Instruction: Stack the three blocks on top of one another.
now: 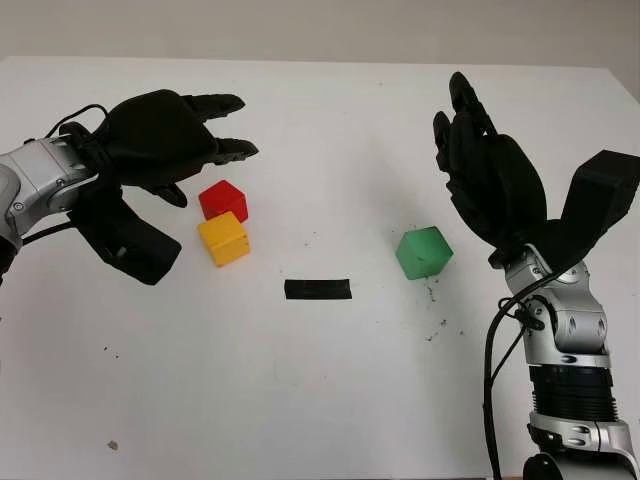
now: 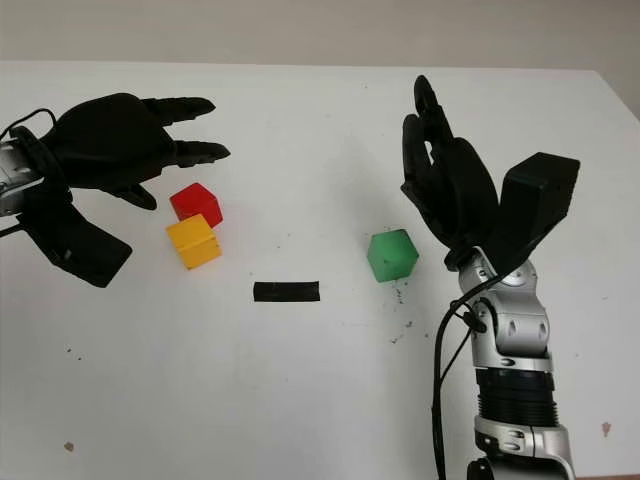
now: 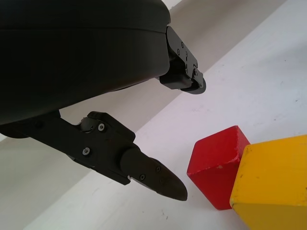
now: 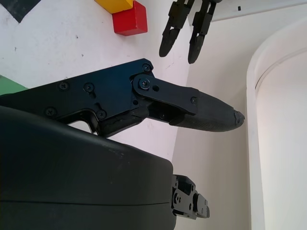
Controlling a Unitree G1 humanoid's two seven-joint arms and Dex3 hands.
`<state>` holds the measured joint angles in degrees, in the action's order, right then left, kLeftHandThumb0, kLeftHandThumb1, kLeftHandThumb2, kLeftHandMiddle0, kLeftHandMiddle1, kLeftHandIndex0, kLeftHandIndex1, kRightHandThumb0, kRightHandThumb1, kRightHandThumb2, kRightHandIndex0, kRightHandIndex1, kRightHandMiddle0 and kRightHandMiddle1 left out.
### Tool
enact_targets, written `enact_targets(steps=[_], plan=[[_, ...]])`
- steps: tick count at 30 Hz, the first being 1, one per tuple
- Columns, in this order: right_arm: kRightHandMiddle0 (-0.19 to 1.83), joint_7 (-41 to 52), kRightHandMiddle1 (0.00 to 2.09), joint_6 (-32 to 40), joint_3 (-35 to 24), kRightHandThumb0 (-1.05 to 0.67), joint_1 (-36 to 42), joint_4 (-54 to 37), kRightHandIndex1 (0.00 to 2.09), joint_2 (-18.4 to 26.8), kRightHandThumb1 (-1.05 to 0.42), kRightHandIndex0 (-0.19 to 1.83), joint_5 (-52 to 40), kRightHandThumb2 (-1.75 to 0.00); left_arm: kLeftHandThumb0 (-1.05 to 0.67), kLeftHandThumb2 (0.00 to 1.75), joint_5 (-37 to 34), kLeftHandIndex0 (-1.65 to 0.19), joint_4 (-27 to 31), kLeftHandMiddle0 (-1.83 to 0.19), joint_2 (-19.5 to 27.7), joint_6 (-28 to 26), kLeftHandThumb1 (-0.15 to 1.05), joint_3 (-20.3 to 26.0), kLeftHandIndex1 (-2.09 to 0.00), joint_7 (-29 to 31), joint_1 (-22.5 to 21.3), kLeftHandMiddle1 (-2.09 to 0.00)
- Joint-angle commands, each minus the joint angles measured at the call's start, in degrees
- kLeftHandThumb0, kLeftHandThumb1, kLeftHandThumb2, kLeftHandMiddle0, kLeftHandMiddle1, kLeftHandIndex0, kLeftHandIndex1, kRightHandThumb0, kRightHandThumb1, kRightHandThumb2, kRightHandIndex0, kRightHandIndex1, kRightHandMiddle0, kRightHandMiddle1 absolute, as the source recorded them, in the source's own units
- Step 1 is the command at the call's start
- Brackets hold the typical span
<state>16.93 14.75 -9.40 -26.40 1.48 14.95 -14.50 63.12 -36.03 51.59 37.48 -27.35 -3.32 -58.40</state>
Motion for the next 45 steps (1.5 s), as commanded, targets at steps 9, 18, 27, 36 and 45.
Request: enact_targets(steps=[9,18,27,36,45], plan=[[-0.19,-0.17,0.00,-0.43,0.03,-0.74,0.90,-1.52,0.00,0.33,-1.05,-0.19,0.19,-0.74,-0.50,0.05,-1.71,-0.38,-0.43,-0.08,-1.14,0.15,0.80,-0.16,-0.07,2.50,-1.93,-0.05],[-0.19,-0.17,0.00,-0.41,-0.07,-0.73,1.46,-2.41,0.00,0.34,-1.05,-0.19,0.04,-0.74,-0.49,0.06,-1.32,-0.45,-0.75,-0.11,-2.13,0.34,0.81,-0.79,-0.08,2.09,-1.61,-0.06],[-0.19,-0.48,0.00,-0.01,-0.25,-0.73,1.62,-2.85,0.00,0.12,-1.05,-0.19,-0.27,-0.74,-0.52,0.06,0.51,-0.55,-4.70,-0.15,-5.15,-0.82,0.82,-2.95,-0.09,-1.64,-2.17,-0.06],[-0.19,-0.85,0.00,0.17,-0.17,-0.72,1.86,-3.31,0.00,0.16,-1.05,-0.19,-0.32,-0.73,-0.52,0.05,2.82,-0.62,-6.31,-0.19,-6.42,-1.01,0.82,-5.29,-0.10,-6.16,-2.63,-0.07],[-0.19,-0.42,0.00,0.14,-0.27,-0.74,2.22,-3.55,0.00,0.46,-1.05,-0.19,-0.55,-0.73,-0.53,0.06,5.76,-0.65,-7.49,-0.19,-6.51,-2.87,0.84,-7.45,-0.08,-8.02,-3.98,-0.05]])
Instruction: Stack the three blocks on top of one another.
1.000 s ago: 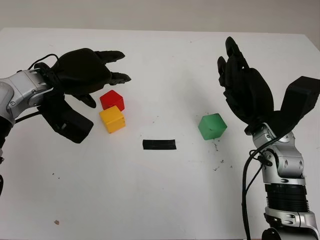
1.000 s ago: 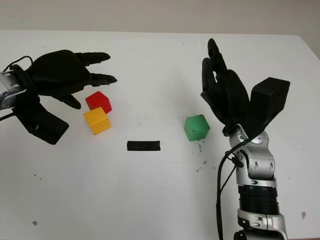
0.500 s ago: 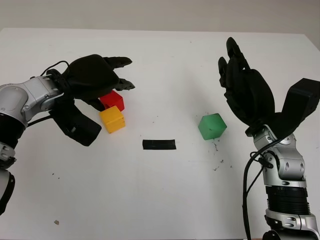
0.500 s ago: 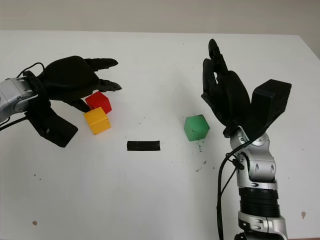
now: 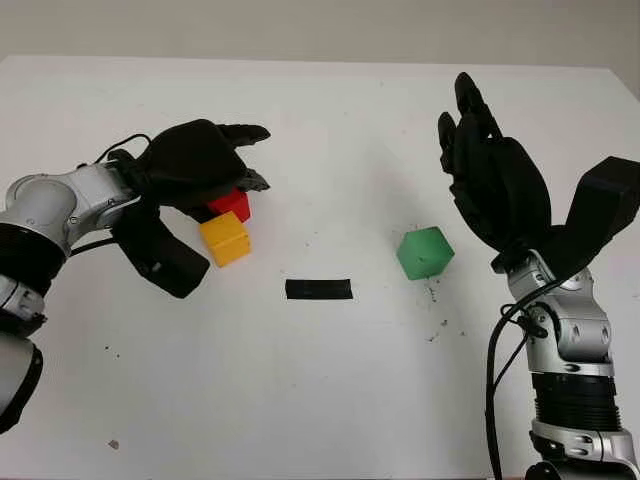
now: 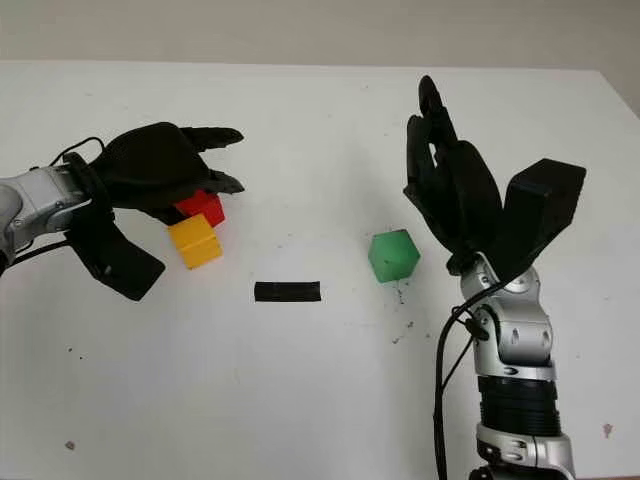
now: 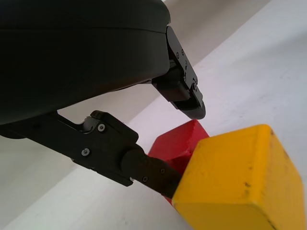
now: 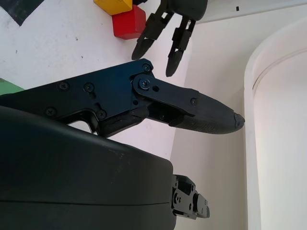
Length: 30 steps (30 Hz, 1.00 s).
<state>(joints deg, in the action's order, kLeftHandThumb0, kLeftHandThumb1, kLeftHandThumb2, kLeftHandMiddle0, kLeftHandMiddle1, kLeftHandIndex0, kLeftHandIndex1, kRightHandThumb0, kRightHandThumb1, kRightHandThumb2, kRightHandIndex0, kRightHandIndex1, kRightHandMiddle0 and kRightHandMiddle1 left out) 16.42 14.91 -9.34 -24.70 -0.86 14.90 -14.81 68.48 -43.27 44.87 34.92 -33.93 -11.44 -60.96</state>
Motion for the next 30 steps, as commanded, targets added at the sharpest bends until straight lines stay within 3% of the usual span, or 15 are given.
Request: enact_targets(steps=[1,6,9,11,23,30], plan=[[-0.19,0.16,0.00,-0.14,-0.30,-0.74,0.54,-1.15,0.00,0.54,-1.05,-0.19,-0.20,-0.73,-0.53,0.06,0.52,-0.65,-0.33,-0.20,0.25,-0.43,0.84,-0.98,-0.08,0.07,-1.46,-0.05],[-0.19,0.38,0.00,-0.66,-0.16,-0.73,0.45,-0.69,0.00,0.54,-1.05,-0.19,0.05,-0.74,-0.48,0.07,1.21,-0.88,-1.88,-0.27,0.33,-0.15,0.87,-1.92,-0.19,-4.07,-1.80,-0.08],[-0.19,0.27,0.00,-0.65,-0.29,-0.73,0.32,-0.52,0.00,0.24,-1.05,-0.19,-0.15,-0.74,-0.44,0.06,1.27,-0.72,-2.63,-0.30,0.51,0.01,0.93,-2.33,-0.69,-4.44,-2.34,-0.06],[-0.19,0.19,0.00,-0.59,-0.33,-0.73,0.22,-0.32,0.00,0.18,-1.05,-0.19,-0.17,-0.74,-0.41,0.06,2.17,-0.64,-2.64,-0.29,0.68,-0.64,0.94,-2.96,-0.82,-4.48,-2.80,-0.05],[-0.19,0.21,0.00,-1.10,0.00,-0.73,0.35,-0.34,0.00,0.29,-1.05,-0.19,0.41,-0.74,-0.39,0.05,5.87,-0.65,-0.77,-0.34,1.59,-2.93,0.91,-4.57,-0.74,-4.81,-3.67,-0.06],[-0.19,-0.49,0.00,-0.60,-0.02,-0.72,0.27,-0.64,0.00,-0.18,-1.05,-0.19,0.30,-0.73,-0.45,0.07,-0.48,-0.62,-0.66,-0.33,1.73,-3.44,0.96,0.12,-0.76,-5.31,-4.83,-0.05]])
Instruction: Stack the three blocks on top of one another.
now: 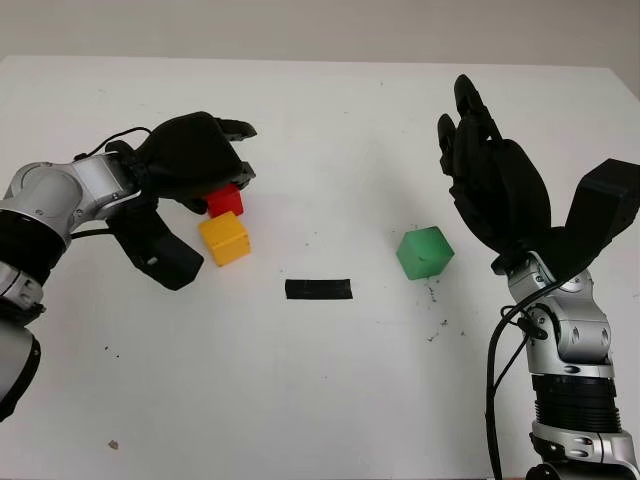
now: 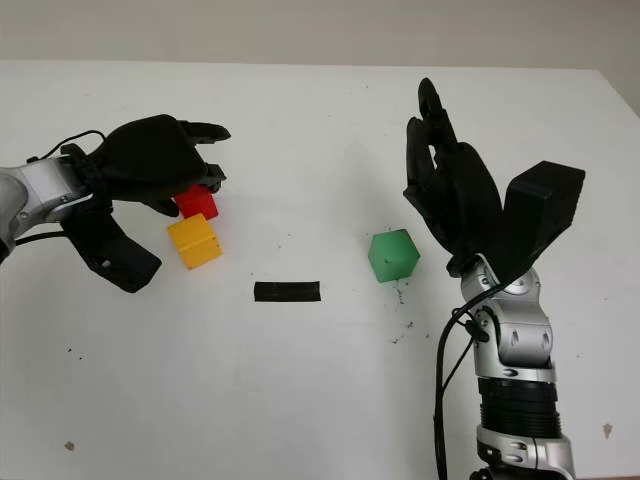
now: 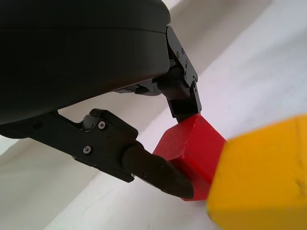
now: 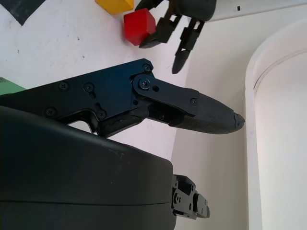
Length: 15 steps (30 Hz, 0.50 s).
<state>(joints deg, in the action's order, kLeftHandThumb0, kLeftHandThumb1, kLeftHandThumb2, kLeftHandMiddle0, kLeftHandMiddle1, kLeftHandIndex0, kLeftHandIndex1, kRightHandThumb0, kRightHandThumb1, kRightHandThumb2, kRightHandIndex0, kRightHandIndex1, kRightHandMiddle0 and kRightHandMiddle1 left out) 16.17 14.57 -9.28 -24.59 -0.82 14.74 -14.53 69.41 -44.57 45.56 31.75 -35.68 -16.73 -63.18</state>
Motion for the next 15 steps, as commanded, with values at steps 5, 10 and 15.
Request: enact_targets(steps=[5,10,15], plan=[[-0.19,-0.25,0.00,-0.52,0.25,-0.73,0.20,-0.68,0.00,-0.01,-1.05,-0.19,0.09,-0.73,-0.47,0.06,-9.31,-0.41,3.73,-0.24,1.72,0.37,1.01,6.81,-1.15,6.84,-4.10,-0.04],[-0.19,-0.52,0.00,-0.38,0.40,-0.73,0.06,-0.77,0.00,-0.28,-1.05,-0.19,0.14,-0.72,-0.49,0.06,-17.27,-0.37,12.21,-0.18,2.92,1.51,1.02,11.56,-1.29,17.84,-3.80,-0.03],[-0.19,-0.52,0.00,-0.12,0.22,-0.73,-0.29,-0.37,0.00,-0.76,-1.05,-0.19,-0.41,-0.71,-0.51,0.06,-24.12,-0.34,21.95,-0.14,2.83,2.18,1.02,15.10,-1.38,27.67,-1.92,-0.03]])
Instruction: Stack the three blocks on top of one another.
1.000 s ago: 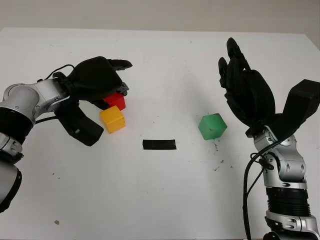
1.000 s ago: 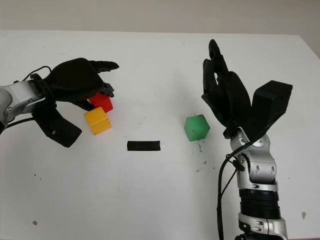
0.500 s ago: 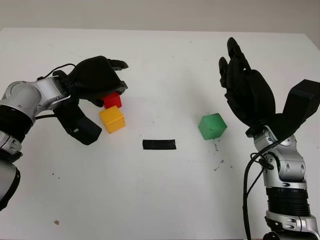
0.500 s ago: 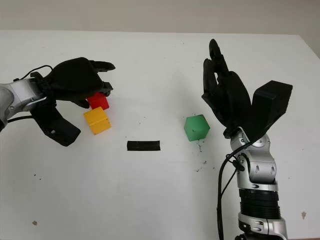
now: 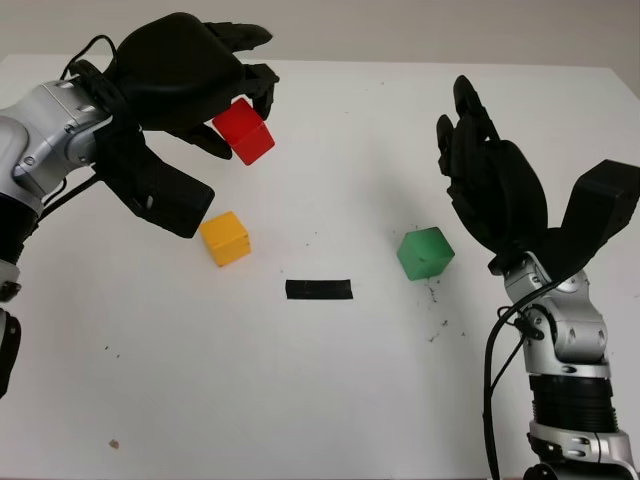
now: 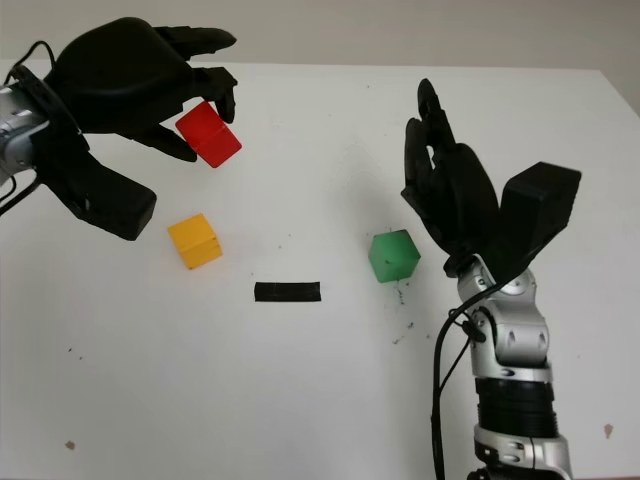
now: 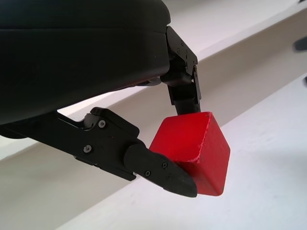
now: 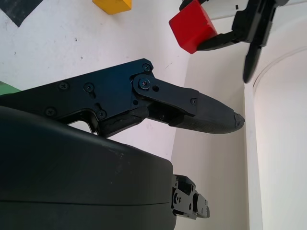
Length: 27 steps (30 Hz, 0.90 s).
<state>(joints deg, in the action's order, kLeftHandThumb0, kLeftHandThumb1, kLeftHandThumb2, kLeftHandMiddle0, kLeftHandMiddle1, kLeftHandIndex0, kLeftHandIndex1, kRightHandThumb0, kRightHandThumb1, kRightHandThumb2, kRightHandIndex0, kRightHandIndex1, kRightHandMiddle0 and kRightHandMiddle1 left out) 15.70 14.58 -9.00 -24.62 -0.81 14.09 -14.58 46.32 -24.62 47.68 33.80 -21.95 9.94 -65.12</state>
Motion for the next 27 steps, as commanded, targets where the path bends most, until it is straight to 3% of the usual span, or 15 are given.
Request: enact_targets(steps=[1,8,11,15,23,27], plan=[[-0.19,-0.07,0.00,-0.25,-0.06,-0.73,-0.37,-0.14,0.00,-0.24,-1.05,-0.19,-0.37,-0.70,-0.52,0.06,-1.64,-0.32,3.70,-0.14,0.66,-0.07,1.03,1.79,-1.39,2.42,0.46,-0.03],[-0.19,0.00,0.00,-0.87,0.09,-0.73,-0.62,0.44,0.00,-0.52,-1.05,-0.19,-0.23,-0.71,-0.50,0.05,-4.70,-0.36,14.80,-0.23,-2.03,0.85,1.00,1.25,-1.46,11.58,4.34,-0.07],[-0.19,-0.16,0.00,-0.91,-0.06,-0.73,-0.56,0.39,0.00,-0.80,-1.05,-0.19,-0.35,-0.70,-0.48,0.05,-5.78,-0.51,17.30,-0.31,-4.26,1.72,0.95,0.51,-1.14,14.51,5.99,-0.08],[-0.19,-0.26,0.00,-1.30,-0.15,-0.72,-0.24,0.18,0.00,-1.12,-1.05,-0.19,-0.37,-0.72,-0.36,0.04,-4.78,-0.56,19.60,-0.32,-6.58,2.44,0.89,-0.93,-1.14,17.44,7.64,-0.08],[-0.19,-0.65,0.00,-1.84,-0.16,-0.72,0.53,-0.46,0.00,-0.78,-1.05,-0.19,0.28,-0.71,-0.34,0.06,0.68,-0.52,17.39,-0.35,-10.53,10.04,0.87,-4.03,-1.48,12.13,9.86,-0.07],[-0.19,-0.47,0.00,-1.56,-0.43,-0.71,0.58,-0.45,0.00,-1.06,-1.05,-0.19,-0.45,-0.71,-0.33,0.06,4.07,-0.51,15.17,-0.35,-11.12,12.85,0.87,-4.93,-1.51,8.97,9.93,-0.07]])
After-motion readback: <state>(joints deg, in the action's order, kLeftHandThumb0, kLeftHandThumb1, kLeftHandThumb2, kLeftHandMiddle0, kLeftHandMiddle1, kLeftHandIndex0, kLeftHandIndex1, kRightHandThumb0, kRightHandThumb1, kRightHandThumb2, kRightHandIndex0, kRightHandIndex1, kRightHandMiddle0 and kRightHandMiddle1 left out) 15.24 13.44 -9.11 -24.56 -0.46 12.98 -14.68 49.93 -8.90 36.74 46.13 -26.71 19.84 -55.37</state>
